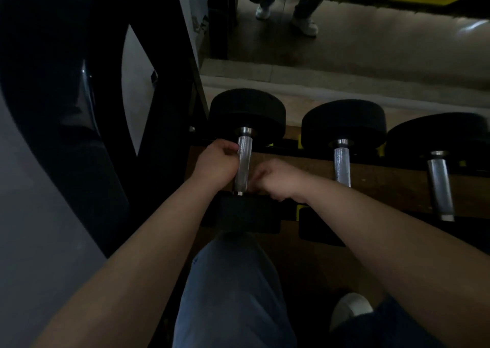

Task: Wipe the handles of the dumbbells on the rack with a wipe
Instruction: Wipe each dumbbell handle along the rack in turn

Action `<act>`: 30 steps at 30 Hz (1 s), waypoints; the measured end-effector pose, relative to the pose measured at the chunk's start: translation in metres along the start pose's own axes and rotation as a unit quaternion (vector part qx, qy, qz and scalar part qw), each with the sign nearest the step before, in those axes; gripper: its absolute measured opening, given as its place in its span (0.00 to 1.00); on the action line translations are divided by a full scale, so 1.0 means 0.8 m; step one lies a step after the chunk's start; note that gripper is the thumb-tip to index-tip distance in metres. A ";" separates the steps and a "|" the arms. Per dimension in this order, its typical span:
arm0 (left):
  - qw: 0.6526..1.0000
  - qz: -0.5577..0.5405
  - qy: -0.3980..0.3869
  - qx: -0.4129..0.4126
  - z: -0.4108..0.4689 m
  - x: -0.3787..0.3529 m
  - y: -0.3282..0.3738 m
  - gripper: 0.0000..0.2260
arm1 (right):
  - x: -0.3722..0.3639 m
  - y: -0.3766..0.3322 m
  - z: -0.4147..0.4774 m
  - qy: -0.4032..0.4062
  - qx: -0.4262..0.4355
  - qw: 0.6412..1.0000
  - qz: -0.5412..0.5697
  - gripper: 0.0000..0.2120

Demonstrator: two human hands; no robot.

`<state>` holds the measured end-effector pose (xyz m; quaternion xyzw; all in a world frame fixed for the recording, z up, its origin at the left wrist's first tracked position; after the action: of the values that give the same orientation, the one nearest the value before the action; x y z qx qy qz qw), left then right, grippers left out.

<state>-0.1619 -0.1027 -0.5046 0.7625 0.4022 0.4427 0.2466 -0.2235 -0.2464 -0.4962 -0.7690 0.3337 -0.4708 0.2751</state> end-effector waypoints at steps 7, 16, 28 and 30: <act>0.999 -0.037 -0.025 0.012 0.006 -0.003 -0.005 0.10 | 0.014 0.004 0.052 0.181 -0.039 0.931 0.315 0.07; 0.997 -0.069 -0.024 0.013 0.013 0.001 -0.009 0.09 | 0.010 0.017 0.041 -0.097 -0.150 0.939 0.293 0.15; 0.996 -0.077 -0.029 0.037 0.014 0.002 -0.009 0.10 | -0.003 0.013 0.037 -0.058 -0.154 0.958 0.234 0.08; 0.994 -0.086 -0.043 0.051 0.014 0.002 -0.009 0.11 | 0.012 0.005 0.036 0.108 -0.117 0.944 0.290 0.08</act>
<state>-0.1547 -0.0980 -0.5145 0.7553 0.4769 0.3655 0.2618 -0.1948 -0.2527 -0.5057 -0.6101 0.6227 -0.4088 0.2701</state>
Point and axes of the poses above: each hand's wrist, its own z-axis towards the middle knuckle, its own x-axis out of the back of the hand, y = z × x, the point moved 2 cm from there along z, towards the middle knuckle, and after that the axes turned 14 degrees about x, right-handed, at the moved point
